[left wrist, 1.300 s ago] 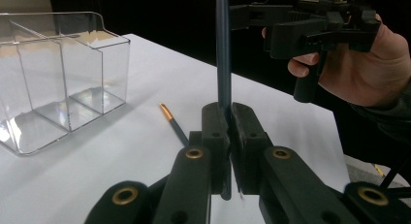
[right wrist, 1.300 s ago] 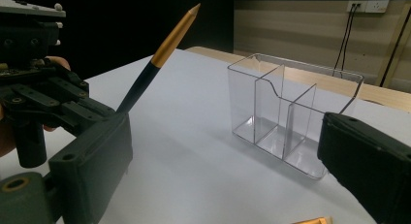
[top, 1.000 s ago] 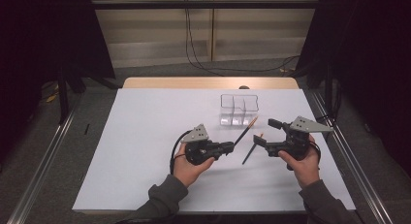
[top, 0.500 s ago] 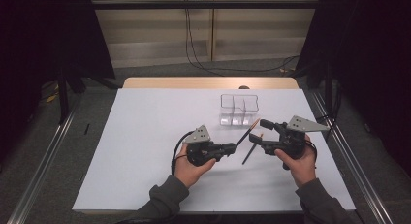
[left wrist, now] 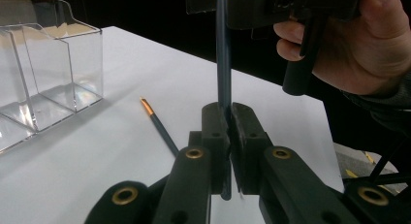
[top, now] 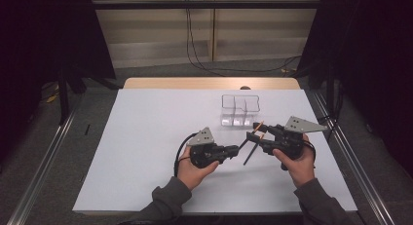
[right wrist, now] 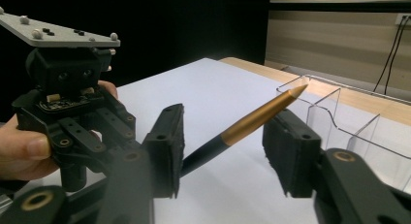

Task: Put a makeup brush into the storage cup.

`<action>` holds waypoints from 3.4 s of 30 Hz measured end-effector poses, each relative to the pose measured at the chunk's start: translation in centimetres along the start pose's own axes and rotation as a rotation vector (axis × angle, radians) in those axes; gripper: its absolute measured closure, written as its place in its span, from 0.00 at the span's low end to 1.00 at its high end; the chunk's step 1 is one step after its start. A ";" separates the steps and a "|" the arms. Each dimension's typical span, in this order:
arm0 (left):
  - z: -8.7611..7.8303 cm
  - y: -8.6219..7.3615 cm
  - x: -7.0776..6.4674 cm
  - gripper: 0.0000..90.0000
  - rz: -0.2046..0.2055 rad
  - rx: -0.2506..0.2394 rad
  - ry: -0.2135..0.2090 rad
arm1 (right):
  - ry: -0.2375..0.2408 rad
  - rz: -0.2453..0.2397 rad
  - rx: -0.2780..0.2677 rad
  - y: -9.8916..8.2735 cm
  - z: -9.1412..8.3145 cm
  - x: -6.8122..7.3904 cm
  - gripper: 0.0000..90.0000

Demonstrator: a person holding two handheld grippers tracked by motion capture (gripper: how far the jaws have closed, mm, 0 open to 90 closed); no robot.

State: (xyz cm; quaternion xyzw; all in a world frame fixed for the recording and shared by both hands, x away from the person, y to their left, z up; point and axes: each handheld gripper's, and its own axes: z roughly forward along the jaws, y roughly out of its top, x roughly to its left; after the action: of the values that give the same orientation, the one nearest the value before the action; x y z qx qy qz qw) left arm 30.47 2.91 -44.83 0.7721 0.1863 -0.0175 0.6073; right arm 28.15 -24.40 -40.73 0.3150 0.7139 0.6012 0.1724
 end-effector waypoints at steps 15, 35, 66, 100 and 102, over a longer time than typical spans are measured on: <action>0.2 -0.3 0.1 0.95 0.003 0.011 -0.001 | 0.048 0.035 0.001 0.3 0.2 0.0 0.82; -0.1 0.0 0.5 0.91 -0.014 -0.006 -0.006 | 0.085 0.007 -0.008 1.2 0.7 0.9 0.94; -0.6 0.4 1.3 0.23 0.025 -0.039 -0.012 | 0.069 0.011 -0.044 1.0 -0.2 0.4 0.94; -5.3 0.5 2.4 0.00 0.064 -0.061 0.030 | 0.060 0.010 -0.058 1.1 -0.8 0.0 0.94; -5.7 0.6 2.6 0.00 0.073 -0.057 0.020 | 0.056 0.013 -0.056 1.0 -0.8 0.0 0.94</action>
State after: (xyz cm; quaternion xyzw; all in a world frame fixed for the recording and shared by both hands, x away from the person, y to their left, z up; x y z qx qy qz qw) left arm 31.90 8.89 -43.44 0.7610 0.1644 0.0179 0.6273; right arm 27.95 -24.94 -39.58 0.2976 0.6993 0.6306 0.1574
